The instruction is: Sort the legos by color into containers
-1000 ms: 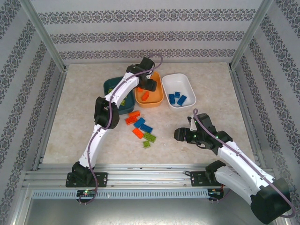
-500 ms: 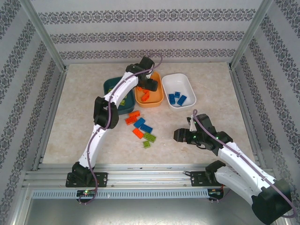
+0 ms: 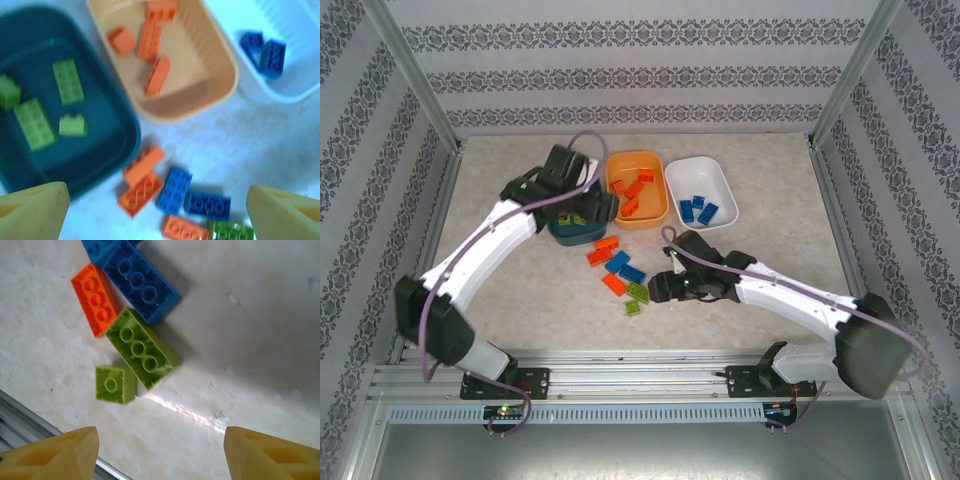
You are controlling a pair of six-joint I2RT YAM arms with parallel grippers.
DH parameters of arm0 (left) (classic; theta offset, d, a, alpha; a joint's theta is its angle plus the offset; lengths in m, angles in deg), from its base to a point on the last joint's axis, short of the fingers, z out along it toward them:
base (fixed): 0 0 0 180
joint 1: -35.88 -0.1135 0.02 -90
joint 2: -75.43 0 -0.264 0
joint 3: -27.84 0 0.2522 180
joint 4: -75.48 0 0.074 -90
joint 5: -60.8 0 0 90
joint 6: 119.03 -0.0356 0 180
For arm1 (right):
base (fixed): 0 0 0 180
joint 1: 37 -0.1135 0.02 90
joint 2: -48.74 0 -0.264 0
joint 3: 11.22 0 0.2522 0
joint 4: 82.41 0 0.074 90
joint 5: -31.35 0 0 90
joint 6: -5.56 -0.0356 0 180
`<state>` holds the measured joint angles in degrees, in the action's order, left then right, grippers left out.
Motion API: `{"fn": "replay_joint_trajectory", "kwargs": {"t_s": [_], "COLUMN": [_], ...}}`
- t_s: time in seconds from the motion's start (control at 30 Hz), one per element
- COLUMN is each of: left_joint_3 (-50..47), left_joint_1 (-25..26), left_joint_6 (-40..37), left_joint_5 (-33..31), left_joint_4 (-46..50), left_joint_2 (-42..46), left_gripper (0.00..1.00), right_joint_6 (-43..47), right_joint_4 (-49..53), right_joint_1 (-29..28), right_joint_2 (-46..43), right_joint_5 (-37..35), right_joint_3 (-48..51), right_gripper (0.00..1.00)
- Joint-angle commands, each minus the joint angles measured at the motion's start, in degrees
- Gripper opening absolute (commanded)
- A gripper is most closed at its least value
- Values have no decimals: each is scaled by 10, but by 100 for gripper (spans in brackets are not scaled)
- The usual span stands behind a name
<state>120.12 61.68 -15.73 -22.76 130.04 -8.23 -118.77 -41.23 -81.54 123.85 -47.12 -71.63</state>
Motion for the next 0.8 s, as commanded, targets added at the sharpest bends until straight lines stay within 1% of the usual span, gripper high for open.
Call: {"fn": "replay_joint_trajectory", "kwargs": {"t_s": [0.0,0.13,0.3,0.4,0.57,0.77], "left_joint_3": [-115,-215,-281,-295,-301,-301], "left_joint_1": [0,0,0,0,-1,-1], "left_joint_6": [45,80,100,102,94,87], "left_joint_5": [9,30,25,20,6,-7], "left_joint_4": [-33,-36,-30,-16,12,27], "left_joint_2": [79,168,243,271,296,314], "left_gripper": [93,94,94,95,95,95], "right_joint_6": [4,1,-15,-28,-47,-63], "right_joint_4": [3,8,32,58,87,94], "right_joint_1": [-15,-59,-112,-140,-168,-172], "right_joint_2": [46,107,170,197,214,221], "right_joint_5": [-19,-21,-39,-68,-105,-117], "right_joint_3": [-50,-99,-141,-160,-172,-168], "right_gripper": [65,65,63,62,61,59]}}
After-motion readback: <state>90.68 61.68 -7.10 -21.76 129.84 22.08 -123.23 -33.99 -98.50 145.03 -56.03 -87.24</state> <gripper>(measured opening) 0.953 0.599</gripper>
